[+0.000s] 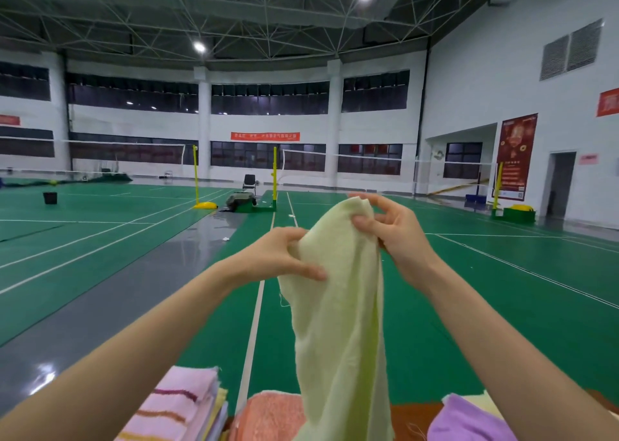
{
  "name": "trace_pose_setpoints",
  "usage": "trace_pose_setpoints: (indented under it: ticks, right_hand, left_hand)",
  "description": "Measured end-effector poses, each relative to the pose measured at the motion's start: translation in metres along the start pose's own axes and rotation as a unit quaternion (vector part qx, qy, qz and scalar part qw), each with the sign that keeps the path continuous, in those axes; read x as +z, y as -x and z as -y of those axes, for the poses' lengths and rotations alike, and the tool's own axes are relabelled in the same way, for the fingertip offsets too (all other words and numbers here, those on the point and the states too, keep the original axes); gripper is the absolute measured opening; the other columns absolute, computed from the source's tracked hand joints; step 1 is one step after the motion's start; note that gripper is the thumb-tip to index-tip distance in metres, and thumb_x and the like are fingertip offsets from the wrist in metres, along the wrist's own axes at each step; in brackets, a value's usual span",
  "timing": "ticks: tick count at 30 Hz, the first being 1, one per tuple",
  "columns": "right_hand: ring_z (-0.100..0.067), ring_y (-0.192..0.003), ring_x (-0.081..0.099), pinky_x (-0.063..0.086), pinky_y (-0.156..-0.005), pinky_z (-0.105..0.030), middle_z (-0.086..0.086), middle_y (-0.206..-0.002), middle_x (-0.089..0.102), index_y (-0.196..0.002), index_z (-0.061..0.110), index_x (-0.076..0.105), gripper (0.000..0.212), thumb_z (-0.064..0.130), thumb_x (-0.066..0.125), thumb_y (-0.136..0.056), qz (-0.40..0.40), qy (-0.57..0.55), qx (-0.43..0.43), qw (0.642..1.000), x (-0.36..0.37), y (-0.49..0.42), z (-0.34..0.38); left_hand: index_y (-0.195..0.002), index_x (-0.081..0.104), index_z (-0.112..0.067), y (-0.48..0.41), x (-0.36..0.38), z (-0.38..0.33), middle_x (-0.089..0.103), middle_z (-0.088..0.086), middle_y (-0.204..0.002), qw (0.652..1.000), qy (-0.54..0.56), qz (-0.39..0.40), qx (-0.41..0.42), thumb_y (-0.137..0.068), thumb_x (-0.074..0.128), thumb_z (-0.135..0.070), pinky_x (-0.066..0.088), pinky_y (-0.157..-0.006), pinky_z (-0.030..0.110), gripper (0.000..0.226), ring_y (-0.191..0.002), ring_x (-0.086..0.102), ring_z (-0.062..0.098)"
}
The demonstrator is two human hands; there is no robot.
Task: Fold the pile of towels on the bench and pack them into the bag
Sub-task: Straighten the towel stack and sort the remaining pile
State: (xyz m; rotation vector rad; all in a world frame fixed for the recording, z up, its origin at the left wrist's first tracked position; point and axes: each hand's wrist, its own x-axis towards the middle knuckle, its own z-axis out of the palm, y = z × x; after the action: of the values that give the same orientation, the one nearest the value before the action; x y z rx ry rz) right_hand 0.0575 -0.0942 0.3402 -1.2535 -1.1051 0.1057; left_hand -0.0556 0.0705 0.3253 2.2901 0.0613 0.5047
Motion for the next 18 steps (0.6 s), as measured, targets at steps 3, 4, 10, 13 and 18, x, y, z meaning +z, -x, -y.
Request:
trace_pose_setpoints:
  ticks: [3,4,10,13,18]
  right_hand:
    - [-0.005,-0.064,0.064,0.050,-0.057,-0.017,0.008,-0.073,0.070,-0.107,0.021,0.061,0.031,0.000,0.058,-0.086,0.011,-0.024,0.005,1.000,-0.010,-0.004,0.004]
    - [-0.004,-0.064,0.064,0.050,-0.056,-0.017,0.008,-0.074,0.070,-0.108,0.021,0.060,0.031,0.000,0.057,-0.086,0.007,-0.025,0.008,1.000,-0.014,-0.005,0.004]
    - [-0.001,-0.063,0.065,0.053,-0.059,-0.019,0.004,-0.081,0.068,-0.096,0.018,0.061,0.012,0.009,0.058,-0.089,-0.057,0.046,0.045,0.996,-0.033,-0.015,-0.012]
    - [-0.006,-0.066,0.065,0.053,-0.067,-0.025,-0.002,-0.085,0.068,-0.085,0.015,0.061,0.008,0.011,0.058,-0.091,-0.111,0.084,0.042,0.989,-0.038,-0.025,-0.019]
    - [-0.016,-0.068,0.059,0.052,-0.072,-0.036,-0.002,-0.078,0.064,-0.078,0.016,0.059,0.012,0.012,0.059,-0.090,-0.200,0.052,0.001,0.978,-0.034,-0.034,-0.013]
  left_hand:
    - [-0.099,0.066,-0.011,0.001,-0.005,0.018,0.071,-0.001,-0.092,0.999,0.034,0.003,-0.032,-0.056,0.082,-0.024,0.054,-0.070,0.020,0.047,-0.082,0.067,0.010]
    - [-0.098,0.066,-0.008,0.000,-0.009,0.022,0.071,0.001,-0.090,0.996,0.071,-0.008,-0.044,-0.053,0.081,-0.022,0.054,-0.069,0.021,0.049,-0.081,0.068,0.012]
    - [-0.096,0.065,-0.006,-0.017,-0.023,0.020,0.071,0.004,-0.087,0.975,0.204,-0.063,-0.061,-0.057,0.078,0.002,0.057,-0.064,0.023,0.041,-0.080,0.068,0.019]
    - [-0.082,0.066,-0.005,-0.033,-0.029,0.005,0.068,0.003,-0.079,0.975,0.149,-0.155,-0.046,-0.074,0.070,0.007,0.057,-0.066,0.023,0.015,-0.074,0.065,0.018]
    - [-0.091,0.066,-0.007,-0.046,-0.033,-0.022,0.064,0.002,-0.079,0.960,0.127,-0.249,0.031,-0.078,0.068,0.003,0.052,-0.061,0.016,0.016,-0.069,0.060,0.010]
